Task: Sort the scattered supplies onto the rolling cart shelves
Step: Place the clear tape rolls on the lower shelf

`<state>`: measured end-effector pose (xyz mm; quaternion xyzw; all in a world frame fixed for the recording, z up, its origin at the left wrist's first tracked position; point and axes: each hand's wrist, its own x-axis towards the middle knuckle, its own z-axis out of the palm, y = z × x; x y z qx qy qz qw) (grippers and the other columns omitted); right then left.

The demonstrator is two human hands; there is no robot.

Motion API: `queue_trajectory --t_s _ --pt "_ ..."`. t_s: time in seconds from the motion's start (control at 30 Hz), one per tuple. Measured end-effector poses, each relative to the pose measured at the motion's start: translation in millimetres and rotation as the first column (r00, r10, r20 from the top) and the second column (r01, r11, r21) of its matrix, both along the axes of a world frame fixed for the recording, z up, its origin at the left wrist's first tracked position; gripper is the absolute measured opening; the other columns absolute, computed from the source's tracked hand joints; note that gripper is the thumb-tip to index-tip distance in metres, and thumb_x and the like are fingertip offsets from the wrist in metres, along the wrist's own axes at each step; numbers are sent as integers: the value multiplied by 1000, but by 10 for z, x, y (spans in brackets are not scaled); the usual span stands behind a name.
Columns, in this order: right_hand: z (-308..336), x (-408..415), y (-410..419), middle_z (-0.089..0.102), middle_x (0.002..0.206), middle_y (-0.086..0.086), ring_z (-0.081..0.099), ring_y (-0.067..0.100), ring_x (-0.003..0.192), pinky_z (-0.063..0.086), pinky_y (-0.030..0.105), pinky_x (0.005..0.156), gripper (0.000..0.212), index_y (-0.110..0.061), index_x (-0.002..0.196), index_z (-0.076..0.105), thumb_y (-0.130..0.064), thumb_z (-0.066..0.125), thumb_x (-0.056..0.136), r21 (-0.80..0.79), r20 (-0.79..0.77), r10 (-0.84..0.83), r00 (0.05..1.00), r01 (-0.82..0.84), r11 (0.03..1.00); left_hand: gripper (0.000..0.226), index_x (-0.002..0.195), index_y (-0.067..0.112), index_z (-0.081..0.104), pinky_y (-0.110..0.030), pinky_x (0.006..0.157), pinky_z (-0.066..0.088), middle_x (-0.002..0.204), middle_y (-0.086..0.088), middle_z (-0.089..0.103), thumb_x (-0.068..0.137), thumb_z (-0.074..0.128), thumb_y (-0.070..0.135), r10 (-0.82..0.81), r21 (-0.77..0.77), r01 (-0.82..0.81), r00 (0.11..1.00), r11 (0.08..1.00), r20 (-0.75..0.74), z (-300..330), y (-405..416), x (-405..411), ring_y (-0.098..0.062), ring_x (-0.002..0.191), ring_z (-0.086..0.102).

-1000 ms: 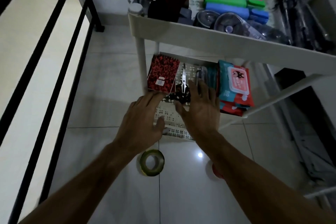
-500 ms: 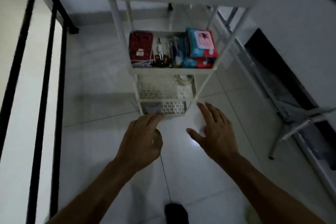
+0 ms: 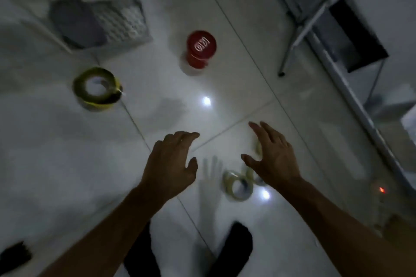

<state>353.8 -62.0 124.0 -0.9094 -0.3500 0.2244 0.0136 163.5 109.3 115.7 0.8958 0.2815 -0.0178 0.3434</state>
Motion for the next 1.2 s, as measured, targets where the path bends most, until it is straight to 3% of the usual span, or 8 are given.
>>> queue_trajectory --t_s 0.17,0.33,0.47,0.6,0.67,0.77,0.9,1.2 --pt "-758 249 -1122 23 158 2 32 28 139 37 44 106 92 -34 150 20 -51 71 76 -197 -78 -21 997 5 980 61 139 23 46 -37 93 42 134 1 53 81 64 28 -141 -61 134 981 989 -134 -829 -1057 431 -23 114 52" --pt "-1418 564 -1643 22 158 3 37 29 133 39 44 100 91 -31 151 17 -51 69 79 -191 -102 -16 995 -4 982 66 137 19 49 -40 87 50 129 -4 57 75 72 28 -243 -78 232 947 970 -210 -1596 -1602 766 -26 107 58" --pt "-1856 722 -1716 10 161 1 44 29 128 45 43 94 100 -34 152 7 -51 73 78 -186 -175 -102 979 69 980 84 144 30 29 -33 86 51 136 1 47 74 73 43 -292 -122 267 901 956 -321 -2082 -1825 933 -20 111 55" --pt "-2192 778 -1642 8 162 4 40 31 130 43 45 97 110 -29 153 1 -47 77 76 -217 -186 -99 978 58 974 91 142 25 26 -37 88 50 130 -3 45 70 78 45 -236 -256 136 878 957 -417 -2437 -1868 1095 -25 114 54" --pt "-2309 775 -1643 13 160 7 40 32 127 41 45 98 110 -24 153 3 -40 78 75 -243 -176 -103 979 58 968 72 134 22 36 -37 86 51 121 -4 50 75 75 37 -221 -281 99 868 955 -444 -2554 -1875 1139 -26 108 57" --pt "-2397 745 -1658 24 154 9 49 32 118 48 42 92 85 -18 150 22 -24 73 83 -226 -153 -148 977 111 968 30 116 15 53 -34 81 51 108 -6 56 87 60 20 -311 -259 216 853 941 -418 -2605 -1905 1176 -27 100 59" --pt "-2372 707 -1584 51 129 13 59 33 105 51 40 88 31 -13 127 51 -19 52 97 -110 -170 -229 959 212 971 21 109 8 57 -35 81 49 105 -12 57 88 52 10 -337 -177 289 859 941 -385 -2470 -1735 1274 -31 97 60" --pt "-1651 487 -908 58 110 12 62 35 89 54 42 76 25 -10 114 58 -24 54 94 15 -129 -153 980 157 988 32 113 6 64 -36 79 47 106 -17 64 81 66 10 -147 -83 128 945 988 -291 -1554 -691 1025 -34 97 61"
